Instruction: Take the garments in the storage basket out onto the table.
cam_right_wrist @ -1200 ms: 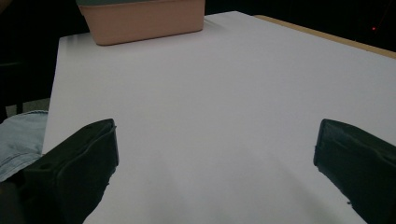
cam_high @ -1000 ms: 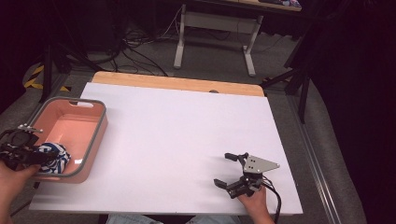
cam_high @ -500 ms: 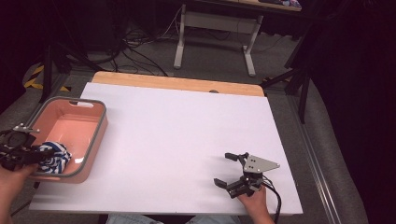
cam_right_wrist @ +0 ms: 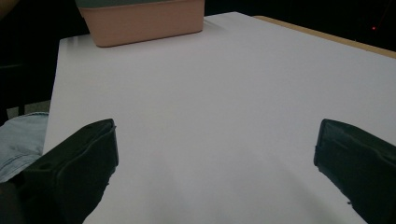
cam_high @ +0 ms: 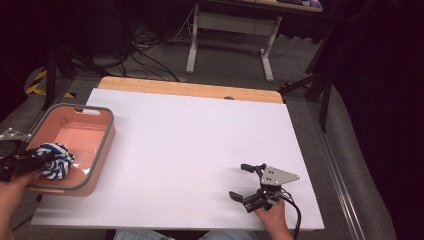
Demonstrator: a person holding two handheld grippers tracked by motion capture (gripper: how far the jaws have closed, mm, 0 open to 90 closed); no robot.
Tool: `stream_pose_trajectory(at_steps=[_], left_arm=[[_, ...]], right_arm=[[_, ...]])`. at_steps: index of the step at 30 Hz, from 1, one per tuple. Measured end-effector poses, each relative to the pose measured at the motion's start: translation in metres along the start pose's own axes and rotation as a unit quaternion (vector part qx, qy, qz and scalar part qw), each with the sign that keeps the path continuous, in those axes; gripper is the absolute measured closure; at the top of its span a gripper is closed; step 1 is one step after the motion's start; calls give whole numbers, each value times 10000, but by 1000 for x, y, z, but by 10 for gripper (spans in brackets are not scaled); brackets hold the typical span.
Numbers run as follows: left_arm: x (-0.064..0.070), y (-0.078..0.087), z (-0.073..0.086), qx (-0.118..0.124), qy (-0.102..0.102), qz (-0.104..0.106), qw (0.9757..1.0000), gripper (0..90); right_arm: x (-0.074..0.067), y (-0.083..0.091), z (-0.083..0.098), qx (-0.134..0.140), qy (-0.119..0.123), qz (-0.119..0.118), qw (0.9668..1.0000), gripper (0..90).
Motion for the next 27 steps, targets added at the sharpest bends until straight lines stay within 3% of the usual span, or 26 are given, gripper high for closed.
stream_pose_trajectory(at_steps=[11,12,15,20,27], left_arm=[[8,14,-4,612,72,366,9974,588],[10,17,-4,719,84,486,9962,588],[13,20,-5,802,74,584,9950,586],[24,27,-7,1018,105,1027,9894,584],[41,34,-12,1123,-72,1348,9845,581]], right_arm=[[0,0,0,3,4,-3,10000,1],[0,0,0,-4,7,-1,10000,1],[0,0,0,-4,8,-4,10000,1],[0,0,0,-6,10,1,10000,1],[0,0,0,-12,7,8,10000,1]])
Point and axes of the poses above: each handheld gripper's, and its own axes: y roughly backward along the jaws, z roughly out of its underside, x roughly to its right, the point moved 1 cm from there along -y, roughly forward along the jaws, and after that the axes turned 13 degrees about y, right-handed, at the moved point
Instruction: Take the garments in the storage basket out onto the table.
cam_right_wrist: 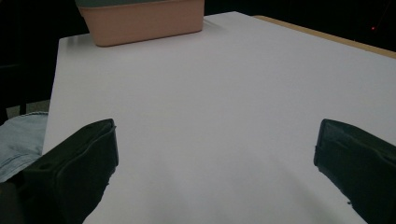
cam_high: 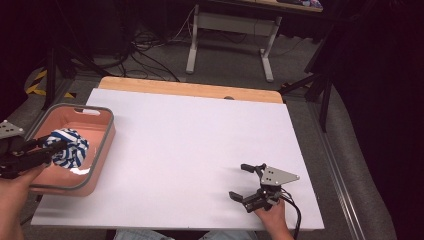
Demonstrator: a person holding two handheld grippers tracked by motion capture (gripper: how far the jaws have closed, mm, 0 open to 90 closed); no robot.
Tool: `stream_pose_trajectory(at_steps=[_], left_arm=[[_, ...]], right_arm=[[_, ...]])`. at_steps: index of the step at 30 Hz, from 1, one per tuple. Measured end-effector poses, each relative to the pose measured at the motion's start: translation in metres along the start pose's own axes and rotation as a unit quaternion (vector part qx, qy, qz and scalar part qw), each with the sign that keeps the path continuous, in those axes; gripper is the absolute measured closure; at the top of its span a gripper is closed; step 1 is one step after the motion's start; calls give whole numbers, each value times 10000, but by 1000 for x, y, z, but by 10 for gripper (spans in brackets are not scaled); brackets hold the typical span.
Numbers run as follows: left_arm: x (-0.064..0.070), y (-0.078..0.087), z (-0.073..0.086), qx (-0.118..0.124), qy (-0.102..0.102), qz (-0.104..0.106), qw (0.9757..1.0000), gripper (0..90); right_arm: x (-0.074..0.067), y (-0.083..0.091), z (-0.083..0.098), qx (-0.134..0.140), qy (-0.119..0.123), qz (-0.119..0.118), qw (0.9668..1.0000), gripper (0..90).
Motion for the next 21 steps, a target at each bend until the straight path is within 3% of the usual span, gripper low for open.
stream_pose_trajectory(at_steps=[8,10,14,21], left_arm=[[34,-6,-8,137,-320,431,9985,577],[37,-8,-9,155,-368,478,9981,572],[52,-18,-14,219,-450,823,9954,564],[77,-35,-17,161,-685,1062,9919,561]], right_arm=[[0,0,0,-11,-5,19,10000,1],[0,0,0,-9,-10,21,10000,1],[0,0,0,-17,-5,26,10000,1],[0,0,0,-7,-16,27,10000,0]])
Point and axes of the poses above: each handheld gripper's, and its own axes: y roughly backward along the jaws, z roughly out of its underside, x roughly to its right, the point moved 1 cm from there along -y, roughly forward along the jaws, and after that the axes turned 13 degrees about y, right-handed, at the moved point
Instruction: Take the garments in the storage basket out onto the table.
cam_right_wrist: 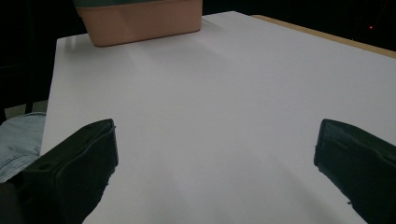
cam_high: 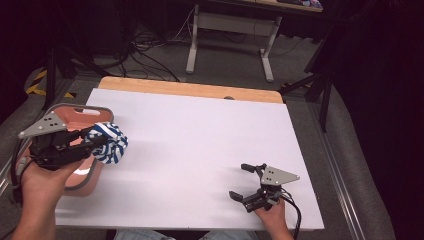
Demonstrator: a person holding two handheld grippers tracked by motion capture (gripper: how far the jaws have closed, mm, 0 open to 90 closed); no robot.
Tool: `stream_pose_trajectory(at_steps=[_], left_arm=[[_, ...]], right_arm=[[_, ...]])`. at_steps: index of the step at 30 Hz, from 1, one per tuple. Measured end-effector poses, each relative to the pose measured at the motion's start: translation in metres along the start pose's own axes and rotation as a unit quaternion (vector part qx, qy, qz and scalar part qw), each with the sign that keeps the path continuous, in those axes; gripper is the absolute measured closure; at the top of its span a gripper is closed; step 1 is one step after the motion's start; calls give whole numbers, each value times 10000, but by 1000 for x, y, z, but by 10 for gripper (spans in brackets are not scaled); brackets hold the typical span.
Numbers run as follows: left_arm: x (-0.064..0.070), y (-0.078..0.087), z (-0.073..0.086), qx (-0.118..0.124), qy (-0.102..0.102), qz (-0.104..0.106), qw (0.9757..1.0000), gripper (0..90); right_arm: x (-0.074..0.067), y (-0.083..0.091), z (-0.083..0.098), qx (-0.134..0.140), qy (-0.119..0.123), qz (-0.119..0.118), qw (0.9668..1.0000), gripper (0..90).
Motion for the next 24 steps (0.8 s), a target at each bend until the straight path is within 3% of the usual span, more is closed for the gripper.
stream_pose_trajectory(at_steps=[16,24], left_arm=[[40,-52,-4,-166,-294,523,9981,557],[51,-76,-2,-240,-291,720,9967,557]], right_arm=[[0,0,0,4,3,-9,10000,0],[0,0,0,10,15,-21,10000,0]])
Point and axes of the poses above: each handheld gripper's, and its own axes: y roughly backward along the jaws, z roughly out of its underside, x roughly to its right, the point moved 1 cm from there along -y, roughly forward along the jaws, and after that the axes turned 13 degrees about y, right-handed, at the moved point
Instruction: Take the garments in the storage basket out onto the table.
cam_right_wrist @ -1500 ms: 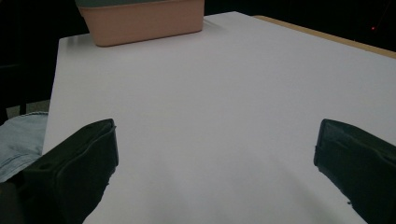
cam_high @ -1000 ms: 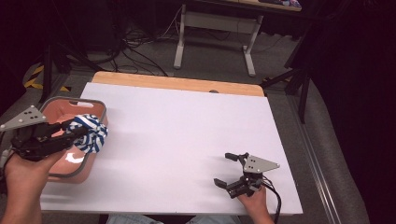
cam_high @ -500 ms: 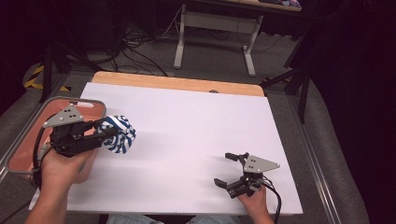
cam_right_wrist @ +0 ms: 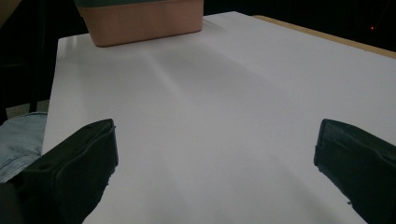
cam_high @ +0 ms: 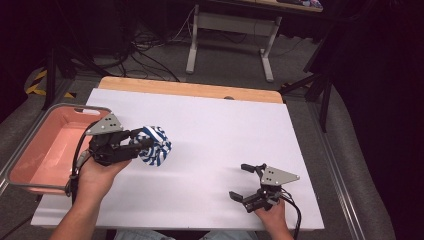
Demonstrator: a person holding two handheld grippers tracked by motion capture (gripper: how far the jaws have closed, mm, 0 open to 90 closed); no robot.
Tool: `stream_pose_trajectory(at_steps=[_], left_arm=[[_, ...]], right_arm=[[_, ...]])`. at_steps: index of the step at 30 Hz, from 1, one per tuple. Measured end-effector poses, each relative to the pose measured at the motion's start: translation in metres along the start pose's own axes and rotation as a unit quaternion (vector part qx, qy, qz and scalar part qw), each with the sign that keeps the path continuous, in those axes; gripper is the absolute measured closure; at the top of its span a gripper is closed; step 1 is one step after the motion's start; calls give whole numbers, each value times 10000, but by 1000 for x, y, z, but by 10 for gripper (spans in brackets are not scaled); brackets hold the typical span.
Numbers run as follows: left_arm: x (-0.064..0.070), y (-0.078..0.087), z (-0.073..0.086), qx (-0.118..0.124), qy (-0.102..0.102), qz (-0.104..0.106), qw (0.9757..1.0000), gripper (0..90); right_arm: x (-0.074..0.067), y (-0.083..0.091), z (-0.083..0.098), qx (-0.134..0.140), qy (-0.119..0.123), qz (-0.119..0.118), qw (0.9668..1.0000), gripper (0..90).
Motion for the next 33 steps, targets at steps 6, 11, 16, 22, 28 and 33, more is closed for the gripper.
stream_pose_trajectory(at_steps=[6,11,16,22,28,33], left_arm=[[4,-21,3,-72,-12,80,9999,556],[6,-36,6,-148,1,152,9998,555],[7,-49,9,-166,31,208,9996,553],[8,-68,15,-254,109,359,9990,551],[10,-88,21,-366,13,405,9985,549],[9,-102,26,-446,82,397,9982,543]], right_arm=[[0,0,0,8,2,-11,10000,0],[0,0,0,7,4,-11,10000,0],[0,0,0,4,11,-14,10000,0],[0,0,0,9,14,-21,10000,0],[0,0,0,6,24,-27,10000,0],[-1,0,0,4,28,-30,10000,0]])
Point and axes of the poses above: each handheld gripper's, and its own axes: y roughly backward along the jaws, z roughly out of its underside, x roughly to its right, the point moved 1 cm from there along -y, roughly forward along the jaws, and after that the axes turned 13 degrees about y, right-handed, at the moved point
